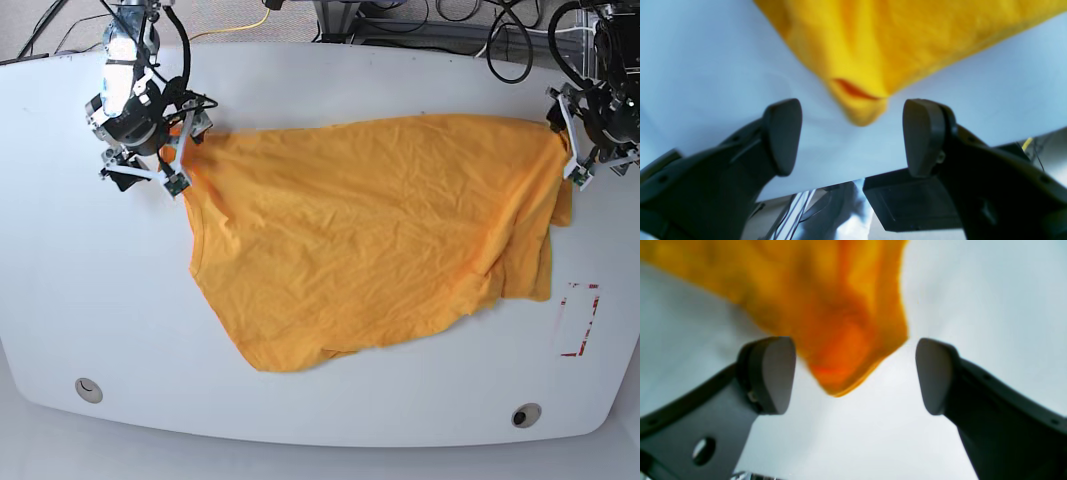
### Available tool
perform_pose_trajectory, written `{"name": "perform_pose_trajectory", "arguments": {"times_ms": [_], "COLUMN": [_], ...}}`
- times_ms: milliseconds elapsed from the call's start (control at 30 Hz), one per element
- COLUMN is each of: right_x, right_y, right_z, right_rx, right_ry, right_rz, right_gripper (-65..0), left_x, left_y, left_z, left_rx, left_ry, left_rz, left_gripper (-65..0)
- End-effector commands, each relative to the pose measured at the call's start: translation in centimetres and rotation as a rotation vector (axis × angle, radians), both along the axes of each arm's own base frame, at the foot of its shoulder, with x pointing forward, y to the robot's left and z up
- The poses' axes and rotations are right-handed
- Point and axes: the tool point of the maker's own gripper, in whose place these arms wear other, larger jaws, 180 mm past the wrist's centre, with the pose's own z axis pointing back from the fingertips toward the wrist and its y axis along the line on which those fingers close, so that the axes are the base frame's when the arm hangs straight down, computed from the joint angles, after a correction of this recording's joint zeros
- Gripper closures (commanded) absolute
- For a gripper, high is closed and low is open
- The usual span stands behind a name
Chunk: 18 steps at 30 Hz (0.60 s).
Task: Layout the t-shirt on the table in an organized manner, then fold the t-shirt properly
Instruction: 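Drag the held shirt back across the table and lay it flat, then release the shirt and move both grippers inward onto the fabric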
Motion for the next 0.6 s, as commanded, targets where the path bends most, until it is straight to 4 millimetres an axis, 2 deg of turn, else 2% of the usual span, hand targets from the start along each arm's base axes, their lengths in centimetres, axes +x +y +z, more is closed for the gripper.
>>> {"name": "perform_pose_trajectory", "arguments": {"times_ms": [0,133,367,433,467,567], "right_x": [2.1,4.7,8.7,9.4,10.1,10.9], "right_y": [0.2,-0.2,1.1,1.6,2.5,4.3], "right_z": [2.1,4.4,8.0,8.3,8.3,7.5], "right_rx": [0.043,0.075,0.144,0.172,0.198,0.240], "right_ry": [-0.089,-0.174,-0.301,-0.311,-0.309,-0.274], "right_rz": [0.002,-0.015,0.010,0.020,0.043,0.087], "right_gripper": [-54.1,-54.4,-54.1,-54.1,-54.1,-54.1], "left_x": [1.8,3.5,7.5,8.6,9.4,10.8], "left_y": [1.2,1.7,2.8,2.6,2.1,1.2], "left_z": [2.3,3.8,8.2,9.2,9.7,10.5], "left_rx": [0.037,0.044,0.048,0.040,0.022,-0.023], "left_ry": [-0.072,-0.131,-0.300,-0.343,-0.372,-0.430], "left_rz": [0.007,0.022,0.067,0.067,0.069,0.087], "left_gripper": [-43.9,-43.9,-43.9,-43.9,-43.9,-43.9]}}
